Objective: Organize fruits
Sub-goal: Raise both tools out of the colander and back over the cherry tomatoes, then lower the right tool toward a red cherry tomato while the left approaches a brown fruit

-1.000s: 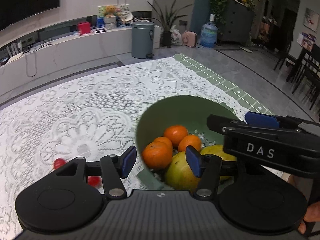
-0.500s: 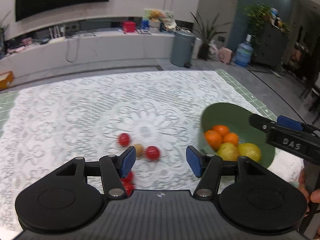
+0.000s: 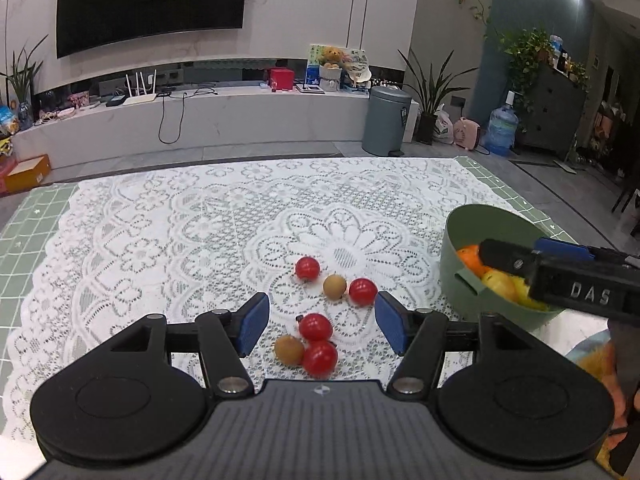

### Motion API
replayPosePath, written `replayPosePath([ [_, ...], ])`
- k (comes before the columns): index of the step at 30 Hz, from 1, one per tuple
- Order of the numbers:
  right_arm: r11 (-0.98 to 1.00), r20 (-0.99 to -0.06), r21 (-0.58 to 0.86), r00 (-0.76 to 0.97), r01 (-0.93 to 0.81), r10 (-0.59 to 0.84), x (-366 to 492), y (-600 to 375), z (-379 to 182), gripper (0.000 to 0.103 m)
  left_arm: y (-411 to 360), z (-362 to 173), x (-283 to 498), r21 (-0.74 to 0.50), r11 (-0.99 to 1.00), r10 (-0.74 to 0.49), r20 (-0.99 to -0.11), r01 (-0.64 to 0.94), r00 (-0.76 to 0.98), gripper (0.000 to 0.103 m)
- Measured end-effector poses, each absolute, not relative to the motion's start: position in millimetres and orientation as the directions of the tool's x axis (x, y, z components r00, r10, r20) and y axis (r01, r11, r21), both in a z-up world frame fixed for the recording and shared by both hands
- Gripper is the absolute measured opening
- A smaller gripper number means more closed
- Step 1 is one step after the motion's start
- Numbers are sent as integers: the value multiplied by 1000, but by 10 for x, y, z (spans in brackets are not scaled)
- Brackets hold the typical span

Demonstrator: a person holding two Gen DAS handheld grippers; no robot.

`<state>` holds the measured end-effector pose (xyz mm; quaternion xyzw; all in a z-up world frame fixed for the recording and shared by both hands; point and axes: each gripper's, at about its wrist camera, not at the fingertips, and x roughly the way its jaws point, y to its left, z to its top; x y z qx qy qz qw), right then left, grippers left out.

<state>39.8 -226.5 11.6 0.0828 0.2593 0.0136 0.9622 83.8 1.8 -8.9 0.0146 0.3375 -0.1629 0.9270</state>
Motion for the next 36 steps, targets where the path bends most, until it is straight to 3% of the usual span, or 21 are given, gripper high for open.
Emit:
replayPosePath([
  [10, 995, -553, 74, 828, -64, 94, 480, -1916, -50, 82, 188, -342, 961, -147, 945, -318, -636, 293, 703, 71],
  [17, 997, -640, 10, 765, -78, 66, 661, -1743, -204, 80, 270, -457, 1037, -200, 938, -344, -654, 284, 674, 71],
  [27, 993, -683, -5, 726, -115, 81, 778, -1663, -351, 60, 332, -636, 1143, -306, 918, -397, -696, 253, 598, 65],
  [36, 987, -716, -5, 690, -158, 107, 859, -1590, -440, 49, 309, -736, 1190, -333, 910, -414, -719, 246, 558, 59],
])
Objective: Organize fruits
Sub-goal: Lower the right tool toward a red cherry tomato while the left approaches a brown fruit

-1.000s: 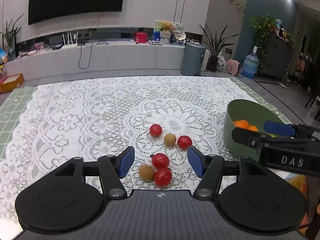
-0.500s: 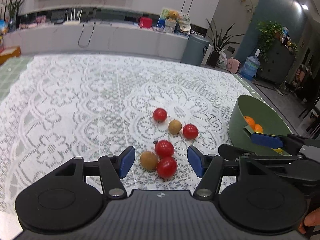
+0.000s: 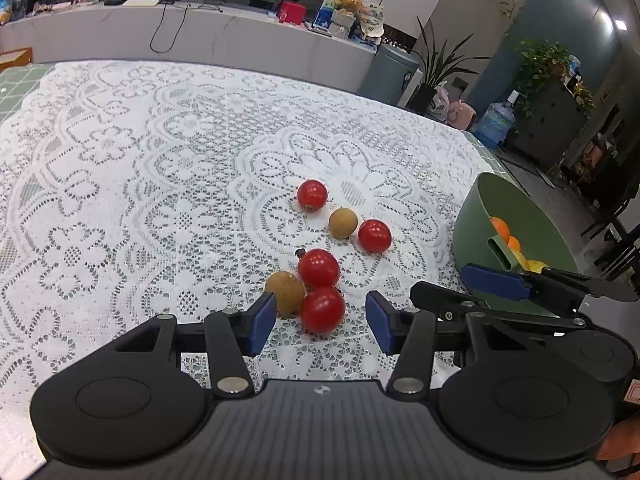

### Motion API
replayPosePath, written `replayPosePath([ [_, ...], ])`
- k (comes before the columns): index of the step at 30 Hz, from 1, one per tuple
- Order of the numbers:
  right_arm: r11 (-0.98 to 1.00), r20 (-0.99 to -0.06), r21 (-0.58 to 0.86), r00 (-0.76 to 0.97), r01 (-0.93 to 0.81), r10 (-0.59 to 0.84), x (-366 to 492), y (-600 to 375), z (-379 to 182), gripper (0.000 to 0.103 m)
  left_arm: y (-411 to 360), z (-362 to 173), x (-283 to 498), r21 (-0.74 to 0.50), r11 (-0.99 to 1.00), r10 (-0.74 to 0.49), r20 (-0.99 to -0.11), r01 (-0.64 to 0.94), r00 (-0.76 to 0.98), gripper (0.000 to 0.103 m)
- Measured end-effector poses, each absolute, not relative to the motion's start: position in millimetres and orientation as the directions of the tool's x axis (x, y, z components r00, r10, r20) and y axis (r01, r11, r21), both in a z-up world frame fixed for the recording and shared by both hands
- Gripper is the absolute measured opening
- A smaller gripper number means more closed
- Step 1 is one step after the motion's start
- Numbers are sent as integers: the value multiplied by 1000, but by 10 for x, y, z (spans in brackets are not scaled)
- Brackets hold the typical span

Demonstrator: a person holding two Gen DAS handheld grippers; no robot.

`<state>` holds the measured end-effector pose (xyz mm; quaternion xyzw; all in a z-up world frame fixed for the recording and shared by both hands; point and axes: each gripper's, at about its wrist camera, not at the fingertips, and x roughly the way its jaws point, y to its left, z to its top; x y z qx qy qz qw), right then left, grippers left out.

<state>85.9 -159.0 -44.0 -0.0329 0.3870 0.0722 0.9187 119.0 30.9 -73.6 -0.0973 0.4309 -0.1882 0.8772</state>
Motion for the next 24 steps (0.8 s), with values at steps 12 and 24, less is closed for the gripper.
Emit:
replayPosePath([
  [12, 976, -768, 80, 612, -201, 189, 950, -1594, -546, 41, 330, -842, 1279, -331, 915, -404, -759, 232, 511, 49],
  [24, 965, -814, 167, 523, -203, 251, 1041, -1638, -655, 36, 325, -891, 1306, -354, 907, -422, -761, 230, 492, 43],
])
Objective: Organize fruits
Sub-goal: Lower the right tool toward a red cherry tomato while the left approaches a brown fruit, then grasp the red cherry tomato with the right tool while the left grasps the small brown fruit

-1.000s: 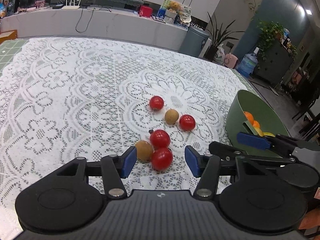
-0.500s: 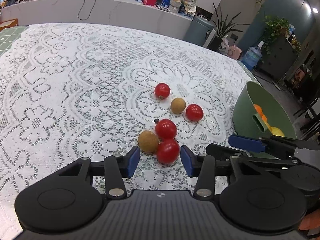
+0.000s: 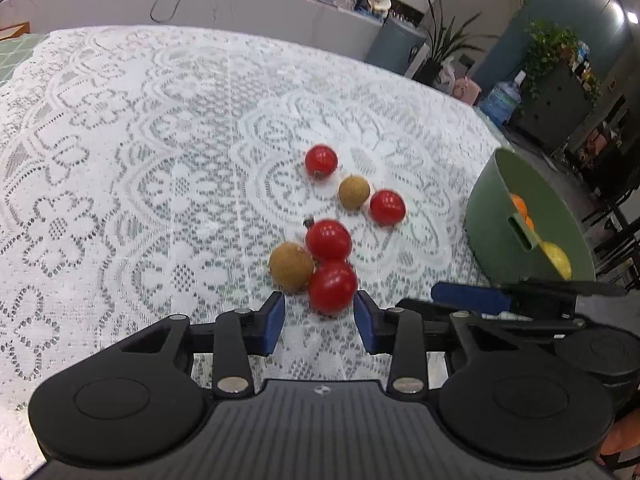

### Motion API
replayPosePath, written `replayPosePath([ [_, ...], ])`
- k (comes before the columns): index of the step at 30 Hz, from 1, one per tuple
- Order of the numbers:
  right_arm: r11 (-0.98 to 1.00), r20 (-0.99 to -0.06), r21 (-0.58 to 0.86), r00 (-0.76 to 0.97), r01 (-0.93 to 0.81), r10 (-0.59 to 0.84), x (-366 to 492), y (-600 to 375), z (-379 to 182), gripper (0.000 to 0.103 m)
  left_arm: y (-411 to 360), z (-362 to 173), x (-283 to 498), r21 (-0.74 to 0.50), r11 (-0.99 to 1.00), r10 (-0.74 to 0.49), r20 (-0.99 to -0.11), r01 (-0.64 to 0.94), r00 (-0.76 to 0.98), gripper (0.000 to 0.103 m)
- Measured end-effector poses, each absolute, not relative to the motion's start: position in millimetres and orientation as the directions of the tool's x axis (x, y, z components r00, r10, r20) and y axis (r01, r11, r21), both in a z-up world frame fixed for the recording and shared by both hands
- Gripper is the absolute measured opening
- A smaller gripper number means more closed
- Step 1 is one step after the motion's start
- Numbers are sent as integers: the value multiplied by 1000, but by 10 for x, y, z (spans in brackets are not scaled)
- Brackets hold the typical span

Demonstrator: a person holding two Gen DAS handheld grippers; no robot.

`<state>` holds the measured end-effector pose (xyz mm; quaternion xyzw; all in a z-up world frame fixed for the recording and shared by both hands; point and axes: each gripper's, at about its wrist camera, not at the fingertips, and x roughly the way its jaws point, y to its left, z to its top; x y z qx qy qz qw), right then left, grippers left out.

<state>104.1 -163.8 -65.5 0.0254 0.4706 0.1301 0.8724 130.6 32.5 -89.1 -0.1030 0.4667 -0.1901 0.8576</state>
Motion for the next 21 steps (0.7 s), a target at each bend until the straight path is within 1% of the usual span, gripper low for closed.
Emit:
replayPosePath([
  [3, 961, -807, 177, 527, -214, 266, 1040, -1627, -644, 36, 384, -852, 1325, -372, 905, -424, -742, 206, 520, 44],
  [9, 933, -782, 227, 520, -278, 345, 1064, -1502, -637, 36, 466, -856, 1386, -382, 909, -408, -742, 164, 532, 44],
  [14, 916, -769, 304, 500, -261, 397, 1178, -1458, -704, 36, 509, -847, 1399, -389, 909, -404, -735, 150, 545, 44],
  [21, 916, -775, 323, 489, -239, 401, 1280, -1386, -792, 36, 532, -878, 1431, -401, 907, -404, -739, 130, 540, 44],
])
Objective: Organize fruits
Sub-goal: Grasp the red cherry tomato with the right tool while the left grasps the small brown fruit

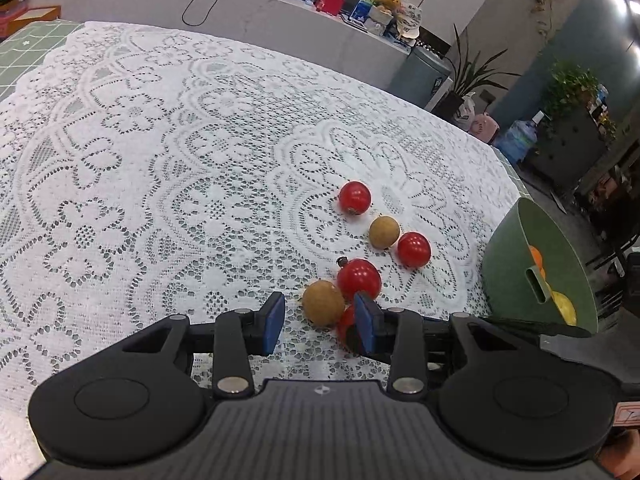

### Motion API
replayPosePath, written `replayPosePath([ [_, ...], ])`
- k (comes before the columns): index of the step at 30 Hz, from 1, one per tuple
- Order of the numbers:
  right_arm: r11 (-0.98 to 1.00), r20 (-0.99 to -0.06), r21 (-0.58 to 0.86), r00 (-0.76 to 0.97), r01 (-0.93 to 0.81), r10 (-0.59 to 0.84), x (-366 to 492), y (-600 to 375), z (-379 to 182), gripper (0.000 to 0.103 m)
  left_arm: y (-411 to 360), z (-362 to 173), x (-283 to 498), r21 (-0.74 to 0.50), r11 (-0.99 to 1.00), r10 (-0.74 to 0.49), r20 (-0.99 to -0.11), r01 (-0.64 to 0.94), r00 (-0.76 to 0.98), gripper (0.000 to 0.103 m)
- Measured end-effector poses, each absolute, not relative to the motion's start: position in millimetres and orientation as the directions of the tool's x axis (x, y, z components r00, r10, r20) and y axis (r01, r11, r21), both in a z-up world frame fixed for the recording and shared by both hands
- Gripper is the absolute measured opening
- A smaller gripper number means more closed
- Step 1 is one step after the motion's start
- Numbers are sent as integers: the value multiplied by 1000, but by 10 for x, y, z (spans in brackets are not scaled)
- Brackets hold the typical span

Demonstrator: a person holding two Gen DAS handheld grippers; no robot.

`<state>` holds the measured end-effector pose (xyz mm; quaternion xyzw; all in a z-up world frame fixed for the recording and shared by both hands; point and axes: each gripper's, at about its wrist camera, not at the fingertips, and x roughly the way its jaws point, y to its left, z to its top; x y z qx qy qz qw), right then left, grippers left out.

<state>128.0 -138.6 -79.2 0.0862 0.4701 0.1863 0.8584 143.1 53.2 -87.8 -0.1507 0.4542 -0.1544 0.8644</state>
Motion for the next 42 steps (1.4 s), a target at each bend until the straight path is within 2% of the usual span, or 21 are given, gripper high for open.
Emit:
replayPosePath([
  [11, 924, -788, 296, 485, -241, 379, 1307, -1331, -834, 31, 502, -911, 1441, -410, 901, -420, -740, 143, 525, 44],
  [22, 949, -810, 272, 494, -158, 315, 1230, -1485, -798, 31, 383, -953, 1486, -349, 919, -390, -757, 181, 524, 44],
  [30, 951, -814, 261, 492, -164, 308, 1236, -1459, -804, 31, 289, -1003, 1554, -301, 932, -362, -771, 201, 524, 44],
  [37, 952, -815, 257, 492, -169, 307, 1248, -1440, -813, 31, 283, -1013, 1561, -297, 933, -361, -769, 206, 528, 32],
  [42, 950, -817, 259, 484, -176, 312, 1271, -1425, -832, 31, 281, -1011, 1546, -288, 934, -358, -765, 213, 535, 30],
])
